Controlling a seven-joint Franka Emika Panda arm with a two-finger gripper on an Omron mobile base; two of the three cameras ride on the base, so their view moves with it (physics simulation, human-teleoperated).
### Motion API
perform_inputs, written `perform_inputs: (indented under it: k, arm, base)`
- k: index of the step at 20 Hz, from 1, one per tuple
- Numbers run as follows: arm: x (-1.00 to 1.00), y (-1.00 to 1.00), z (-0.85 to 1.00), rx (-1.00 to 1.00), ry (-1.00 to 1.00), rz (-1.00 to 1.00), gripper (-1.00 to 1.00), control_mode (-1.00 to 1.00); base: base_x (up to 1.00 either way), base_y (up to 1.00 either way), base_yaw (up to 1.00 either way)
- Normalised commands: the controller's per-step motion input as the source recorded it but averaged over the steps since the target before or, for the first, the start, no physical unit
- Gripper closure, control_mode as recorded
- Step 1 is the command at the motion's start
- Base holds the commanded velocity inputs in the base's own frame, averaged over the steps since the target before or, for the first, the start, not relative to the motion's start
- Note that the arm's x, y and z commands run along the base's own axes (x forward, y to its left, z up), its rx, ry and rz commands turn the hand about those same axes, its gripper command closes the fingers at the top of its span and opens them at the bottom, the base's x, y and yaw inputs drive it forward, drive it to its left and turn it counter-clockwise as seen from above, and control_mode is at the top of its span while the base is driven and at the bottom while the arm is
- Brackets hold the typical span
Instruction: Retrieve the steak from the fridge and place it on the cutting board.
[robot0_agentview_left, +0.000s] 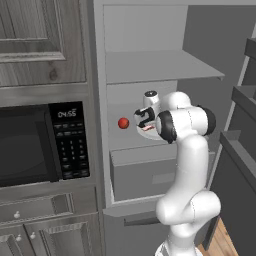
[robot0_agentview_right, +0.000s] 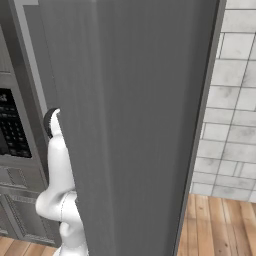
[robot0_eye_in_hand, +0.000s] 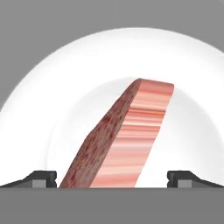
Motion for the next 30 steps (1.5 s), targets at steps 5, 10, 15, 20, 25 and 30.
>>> perform_inputs:
  k: [5, 10, 15, 20, 25, 30]
  arm:
    - [0.00, -0.04, -0.36, 0.00, 0.00, 0.00, -1.00, -1.00]
    - [0.00, 0.00, -0.05, 0.01, 0.00, 0.00, -1.00, -1.00]
    - [0.00, 0.00, -0.01, 0.00, 0.00, 0.00, 1.00, -1.00]
    - [0.00, 0.00, -0.01, 0.00, 0.00, 0.00, 1.00, -1.00]
    - [0.00, 0.00, 0.00, 0.00, 0.00, 0.00, 1.00, -1.00]
    - [-0.01, -0.02, 0.00, 0.00, 0.00, 0.13, 1.00, -1.00]
  base:
    - [0.00, 0.00, 0.00]
    - [0.00, 0.00, 0.00]
    - [0.00, 0.00, 0.00]
    - [0.00, 0.00, 0.00]
    - [0.00, 0.00, 0.00]
    - [0.00, 0.00, 0.00]
